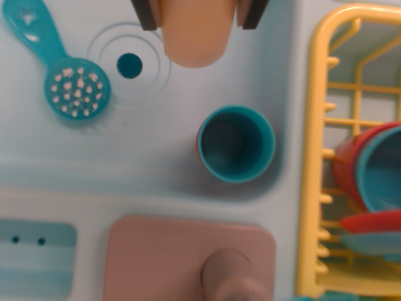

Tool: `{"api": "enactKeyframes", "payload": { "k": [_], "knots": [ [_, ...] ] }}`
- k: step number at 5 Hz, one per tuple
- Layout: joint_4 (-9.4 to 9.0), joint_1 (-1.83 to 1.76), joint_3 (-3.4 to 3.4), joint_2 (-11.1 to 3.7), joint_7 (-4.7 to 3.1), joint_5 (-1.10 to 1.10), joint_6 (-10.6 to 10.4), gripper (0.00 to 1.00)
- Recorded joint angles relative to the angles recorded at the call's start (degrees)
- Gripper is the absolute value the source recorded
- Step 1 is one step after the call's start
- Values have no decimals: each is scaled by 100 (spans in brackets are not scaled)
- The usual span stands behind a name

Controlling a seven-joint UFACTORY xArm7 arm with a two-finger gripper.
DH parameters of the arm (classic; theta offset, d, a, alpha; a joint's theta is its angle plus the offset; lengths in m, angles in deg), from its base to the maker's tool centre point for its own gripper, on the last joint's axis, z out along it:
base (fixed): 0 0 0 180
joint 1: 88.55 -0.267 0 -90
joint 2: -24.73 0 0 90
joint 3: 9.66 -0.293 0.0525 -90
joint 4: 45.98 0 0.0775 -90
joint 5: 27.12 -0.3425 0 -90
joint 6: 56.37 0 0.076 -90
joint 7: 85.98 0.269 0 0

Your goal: Pick detergent from the sink

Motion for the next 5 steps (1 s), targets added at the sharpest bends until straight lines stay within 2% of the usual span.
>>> {"api": "enactKeyframes", "payload": {
  "k": [1, 2, 3, 4, 5],
  "knots": [
    [0, 0, 0, 0, 0, 0, 0, 100],
    [185, 1, 0, 68, 15, 10, 253, 100],
    [185, 1, 0, 68, 15, 10, 253, 100],
    [382, 1, 1, 142, 31, 20, 523, 100],
    [382, 1, 1, 142, 31, 20, 523, 100]
  ]
}}
